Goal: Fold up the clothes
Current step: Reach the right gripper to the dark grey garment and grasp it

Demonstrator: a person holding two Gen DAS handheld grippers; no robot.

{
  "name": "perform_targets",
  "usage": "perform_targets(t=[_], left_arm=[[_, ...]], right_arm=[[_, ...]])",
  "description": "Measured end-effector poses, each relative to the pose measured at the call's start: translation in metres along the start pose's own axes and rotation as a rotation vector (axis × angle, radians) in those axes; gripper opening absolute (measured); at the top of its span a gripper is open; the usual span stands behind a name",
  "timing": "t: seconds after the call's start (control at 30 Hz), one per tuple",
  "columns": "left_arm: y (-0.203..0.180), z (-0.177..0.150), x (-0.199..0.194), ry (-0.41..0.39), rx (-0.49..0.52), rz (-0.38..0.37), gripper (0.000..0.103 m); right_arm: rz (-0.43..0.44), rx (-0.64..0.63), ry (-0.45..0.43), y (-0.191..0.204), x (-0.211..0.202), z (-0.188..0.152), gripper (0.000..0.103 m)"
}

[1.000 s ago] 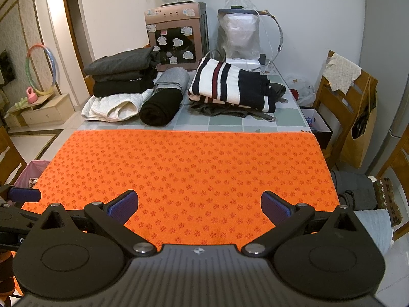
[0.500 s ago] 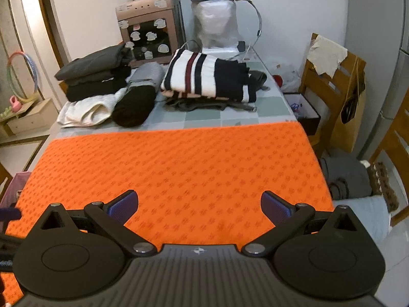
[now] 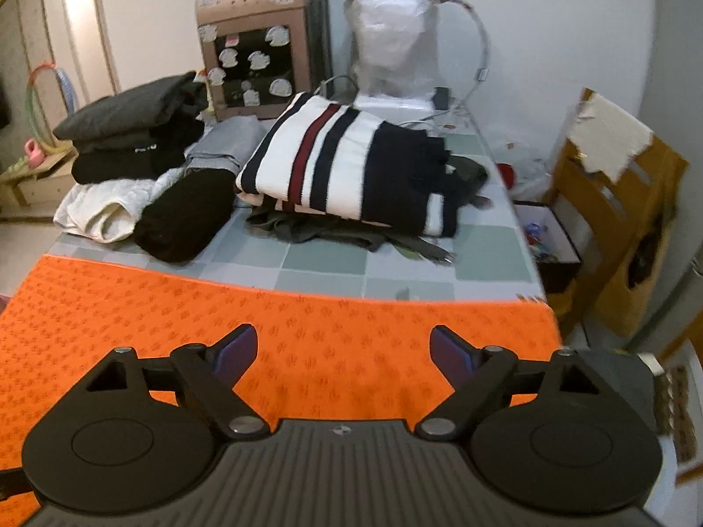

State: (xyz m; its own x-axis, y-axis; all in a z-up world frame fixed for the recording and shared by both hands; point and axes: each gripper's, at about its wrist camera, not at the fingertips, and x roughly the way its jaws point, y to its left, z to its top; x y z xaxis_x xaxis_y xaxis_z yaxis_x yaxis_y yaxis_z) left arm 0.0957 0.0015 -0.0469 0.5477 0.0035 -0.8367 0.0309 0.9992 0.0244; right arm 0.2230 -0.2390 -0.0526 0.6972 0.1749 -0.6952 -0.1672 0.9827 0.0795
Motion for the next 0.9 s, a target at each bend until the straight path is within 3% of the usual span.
perform_targets(t=[0.17, 0.4, 0.6, 0.67, 0.7, 0.77, 0.83, 0.9], left_arm=[[0.001, 0.011, 0.017, 0.01, -0.009, 0.008, 0.103], [0.007, 0.017, 0.034, 0.042, -0.025, 0.043, 0.103], [0.011, 0.018, 0.047, 0.061, -0.039, 0.058, 0.103], [0.011, 0.018, 0.048, 0.061, -0.037, 0.061, 0.103], [0.011, 0.018, 0.049, 0.061, -0.036, 0.063, 0.103], [0.011, 0.017, 0.049, 0.061, -0.035, 0.063, 0.102], [0.011, 0.017, 0.048, 0.055, -0.034, 0.059, 0.102], [0.011, 0.017, 0.046, 0.045, -0.032, 0.054, 0.102]], right_arm=[[-0.011, -0.057, 0.003, 0.008, 0.077, 0.016, 0.088], [-0.095, -0.102, -0.002, 0.006, 0.163, 0.035, 0.08], [-0.134, -0.117, -0.012, 0.0, 0.205, 0.047, 0.059], [-0.146, -0.088, -0.03, -0.005, 0.211, 0.051, 0.042], [-0.142, -0.076, -0.036, -0.008, 0.212, 0.052, 0.039], [-0.11, -0.063, -0.069, -0.013, 0.205, 0.055, 0.015], [-0.085, -0.052, -0.106, -0.018, 0.195, 0.059, 0.004], [-0.075, -0.055, -0.14, -0.021, 0.18, 0.066, 0.003]])
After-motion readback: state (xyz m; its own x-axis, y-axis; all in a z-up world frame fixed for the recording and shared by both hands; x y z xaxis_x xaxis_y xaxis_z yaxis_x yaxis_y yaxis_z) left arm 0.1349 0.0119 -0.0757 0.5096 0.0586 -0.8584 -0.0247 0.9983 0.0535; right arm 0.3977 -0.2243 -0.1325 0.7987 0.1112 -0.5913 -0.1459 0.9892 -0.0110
